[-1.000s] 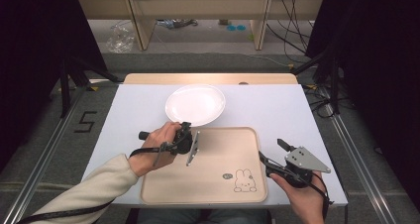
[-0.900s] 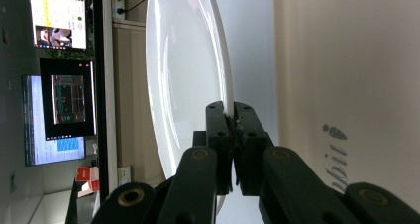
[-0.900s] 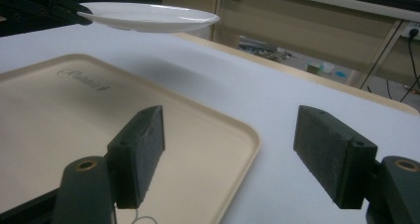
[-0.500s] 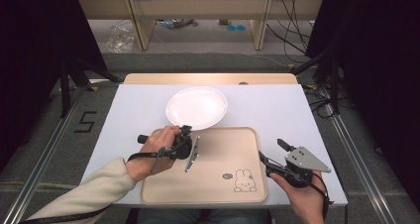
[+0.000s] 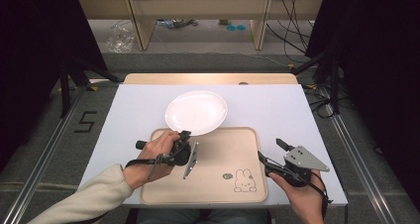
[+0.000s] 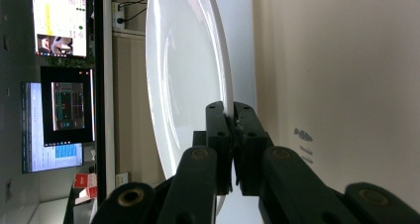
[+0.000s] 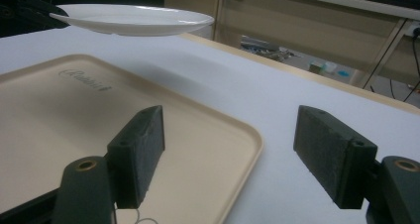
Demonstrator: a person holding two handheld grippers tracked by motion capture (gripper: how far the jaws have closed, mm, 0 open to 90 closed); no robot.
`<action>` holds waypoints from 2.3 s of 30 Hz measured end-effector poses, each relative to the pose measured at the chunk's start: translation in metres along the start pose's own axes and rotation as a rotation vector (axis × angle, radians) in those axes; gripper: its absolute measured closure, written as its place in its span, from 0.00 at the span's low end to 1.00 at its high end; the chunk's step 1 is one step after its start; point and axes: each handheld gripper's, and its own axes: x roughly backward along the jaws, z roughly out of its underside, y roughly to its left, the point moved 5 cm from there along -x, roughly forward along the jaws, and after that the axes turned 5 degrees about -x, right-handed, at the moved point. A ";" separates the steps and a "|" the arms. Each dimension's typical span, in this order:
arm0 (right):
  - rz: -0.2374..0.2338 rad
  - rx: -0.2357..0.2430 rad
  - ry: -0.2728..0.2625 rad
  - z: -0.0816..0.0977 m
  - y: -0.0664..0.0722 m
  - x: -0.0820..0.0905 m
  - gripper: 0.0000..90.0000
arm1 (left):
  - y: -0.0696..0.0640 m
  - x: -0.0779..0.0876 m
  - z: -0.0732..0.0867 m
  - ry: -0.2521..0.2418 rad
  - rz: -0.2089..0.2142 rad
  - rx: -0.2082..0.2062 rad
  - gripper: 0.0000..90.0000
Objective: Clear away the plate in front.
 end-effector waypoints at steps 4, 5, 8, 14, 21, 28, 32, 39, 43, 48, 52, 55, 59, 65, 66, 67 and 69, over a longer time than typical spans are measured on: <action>0.004 0.015 -0.002 -0.001 -0.001 -0.001 0.32 | -0.002 0.003 -0.001 -0.001 0.000 -0.006 0.97; 0.001 0.002 -0.003 -0.001 0.000 -0.002 0.32 | -0.003 0.004 -0.001 -0.002 -0.001 -0.007 0.97; -0.003 0.012 -0.008 -0.001 -0.001 -0.003 0.32 | -0.003 0.006 -0.002 -0.005 -0.002 -0.008 0.97; -0.005 -0.004 -0.002 -0.001 0.000 -0.005 0.32 | -0.004 0.009 -0.002 -0.006 -0.004 -0.003 0.97; 0.000 -0.004 -0.002 0.000 -0.001 -0.005 0.32 | -0.006 0.013 -0.002 -0.008 -0.001 -0.011 0.97; 0.008 0.011 -0.014 -0.001 -0.003 -0.005 0.32 | -0.012 0.016 -0.004 -0.012 0.006 -0.013 0.97; 0.009 0.012 -0.016 -0.001 -0.003 -0.005 0.32 | -0.015 0.019 -0.005 -0.018 0.005 -0.016 0.97; 0.010 0.011 -0.014 -0.001 -0.003 -0.005 0.32 | -0.016 0.024 -0.004 -0.020 0.002 -0.020 0.97; 0.014 0.013 -0.016 -0.001 -0.004 -0.005 0.32 | -0.018 0.027 -0.005 -0.024 0.002 -0.021 0.97; 0.015 0.012 -0.016 -0.001 -0.004 -0.005 0.32 | -0.021 0.030 -0.006 -0.033 0.011 -0.017 0.97; 0.016 0.014 -0.016 -0.001 -0.004 -0.005 0.32 | -0.023 0.032 -0.007 -0.039 0.020 -0.019 0.97; 0.017 0.013 -0.015 -0.001 -0.004 -0.005 0.32 | -0.024 0.033 -0.009 -0.045 0.021 -0.020 0.97; 0.018 0.011 -0.017 -0.001 -0.004 -0.005 0.32 | -0.024 0.036 -0.011 -0.051 0.020 -0.025 0.97; 0.012 -0.004 -0.005 0.000 -0.003 -0.004 0.32 | -0.027 0.041 -0.014 -0.065 0.022 -0.029 0.97; 0.012 -0.003 -0.003 0.000 -0.003 -0.004 0.32 | -0.028 0.042 -0.015 -0.069 0.025 -0.024 0.97; 0.011 -0.005 -0.005 0.000 -0.003 -0.004 0.32 | -0.029 0.043 -0.015 -0.066 0.030 -0.026 0.97; 0.019 0.013 -0.016 -0.001 -0.004 -0.005 0.32 | -0.030 0.044 -0.015 -0.069 0.029 -0.032 0.97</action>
